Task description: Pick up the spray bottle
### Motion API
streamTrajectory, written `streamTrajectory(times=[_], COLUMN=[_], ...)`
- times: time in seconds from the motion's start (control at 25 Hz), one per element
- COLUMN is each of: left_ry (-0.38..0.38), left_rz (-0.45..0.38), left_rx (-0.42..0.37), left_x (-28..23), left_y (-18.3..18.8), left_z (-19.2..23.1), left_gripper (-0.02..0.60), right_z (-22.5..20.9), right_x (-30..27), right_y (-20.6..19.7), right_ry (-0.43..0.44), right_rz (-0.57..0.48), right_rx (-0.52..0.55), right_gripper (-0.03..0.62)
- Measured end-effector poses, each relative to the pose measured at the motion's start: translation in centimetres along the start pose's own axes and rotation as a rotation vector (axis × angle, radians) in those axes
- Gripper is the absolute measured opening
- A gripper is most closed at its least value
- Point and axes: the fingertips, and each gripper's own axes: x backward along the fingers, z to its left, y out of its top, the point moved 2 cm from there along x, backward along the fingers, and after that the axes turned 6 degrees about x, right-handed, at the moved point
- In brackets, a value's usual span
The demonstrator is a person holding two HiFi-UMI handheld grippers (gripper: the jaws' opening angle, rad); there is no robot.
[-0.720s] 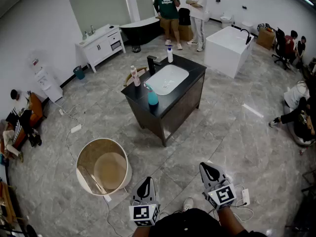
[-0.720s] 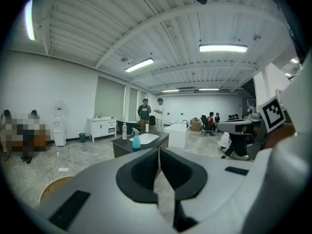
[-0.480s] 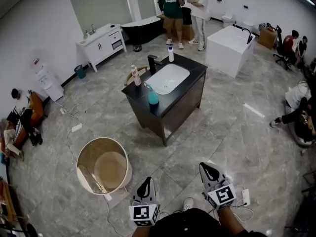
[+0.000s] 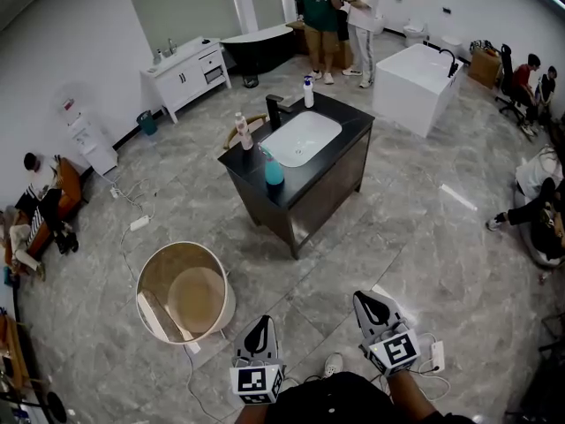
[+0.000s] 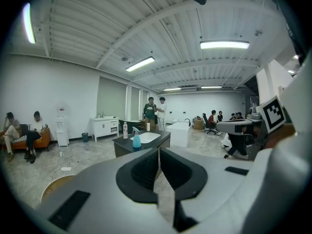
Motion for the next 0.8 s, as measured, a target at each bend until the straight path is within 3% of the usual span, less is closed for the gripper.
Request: streamTrajectory(times=[0.32, 0.56, 0.8], left_ry=[0.071, 0.090, 0.076], left_rz=[-0.012, 0.000, -0.004], left_rx=[0.023, 0.033, 0.044], left_x=[-1.8, -3.8, -8.9], left_y=[0.0, -0.2, 0.4], left_z=[-0.9, -1.2, 0.3], left_gripper=[0.020, 0.020, 0.020], right_z=[-1.7, -3.6, -5.6], right_x=[-2.0, -4.2, -8.5], right_y=[-2.2, -1.7, -2.2], right_ry=[0.111, 0.123, 0.142], right_rz=[0.014, 0.020, 0.014], right_rx=[0.026, 0.005, 0.045], right_gripper=[-0.005, -0.006, -0.006])
